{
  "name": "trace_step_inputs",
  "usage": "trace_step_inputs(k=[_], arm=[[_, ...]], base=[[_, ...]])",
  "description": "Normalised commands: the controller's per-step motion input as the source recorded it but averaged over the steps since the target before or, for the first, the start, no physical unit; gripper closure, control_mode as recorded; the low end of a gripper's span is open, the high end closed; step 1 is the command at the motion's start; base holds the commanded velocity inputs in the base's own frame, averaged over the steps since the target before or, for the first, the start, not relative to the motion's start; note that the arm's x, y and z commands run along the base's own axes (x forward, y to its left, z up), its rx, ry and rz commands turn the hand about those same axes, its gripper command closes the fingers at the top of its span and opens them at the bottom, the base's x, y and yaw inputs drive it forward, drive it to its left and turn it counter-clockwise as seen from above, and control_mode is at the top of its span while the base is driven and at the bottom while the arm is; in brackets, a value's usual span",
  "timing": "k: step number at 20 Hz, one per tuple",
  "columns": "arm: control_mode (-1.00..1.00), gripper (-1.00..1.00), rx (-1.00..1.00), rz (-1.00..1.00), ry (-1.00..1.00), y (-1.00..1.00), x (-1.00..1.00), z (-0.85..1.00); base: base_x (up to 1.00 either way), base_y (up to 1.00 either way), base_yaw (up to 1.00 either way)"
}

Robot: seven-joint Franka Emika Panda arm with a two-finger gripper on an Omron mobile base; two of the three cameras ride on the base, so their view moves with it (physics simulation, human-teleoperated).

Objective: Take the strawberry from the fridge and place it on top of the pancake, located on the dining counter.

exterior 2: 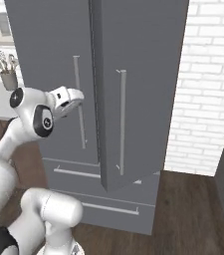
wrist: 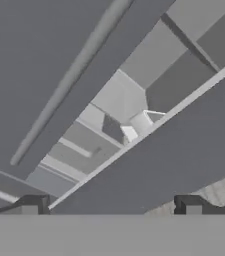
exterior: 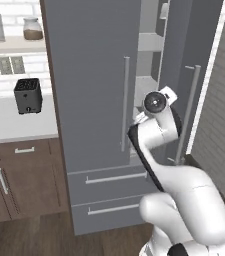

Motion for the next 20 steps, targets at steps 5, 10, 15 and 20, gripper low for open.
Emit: trace_step_inputs(k=[5,10,15,20], arm=[[-1.00,-1.00,-0.42,-0.16,0.16,0.73,0.71,0.00],[-1.00,-1.00,-0.23,-0.15,0.19,-0.05,0.79,0.00],[-1.00,-1.00,-0.05,-0.02,0.15,-0.53,0.59,0.00],[-1.00,-1.00,0.00,0.00,0.02,-0.73,0.12,0.00]], base=[[0.00,0.00,0.00],[0.00,0.00,0.00],[0.00,0.00,0.00],[0.00,0.00,0.00]])
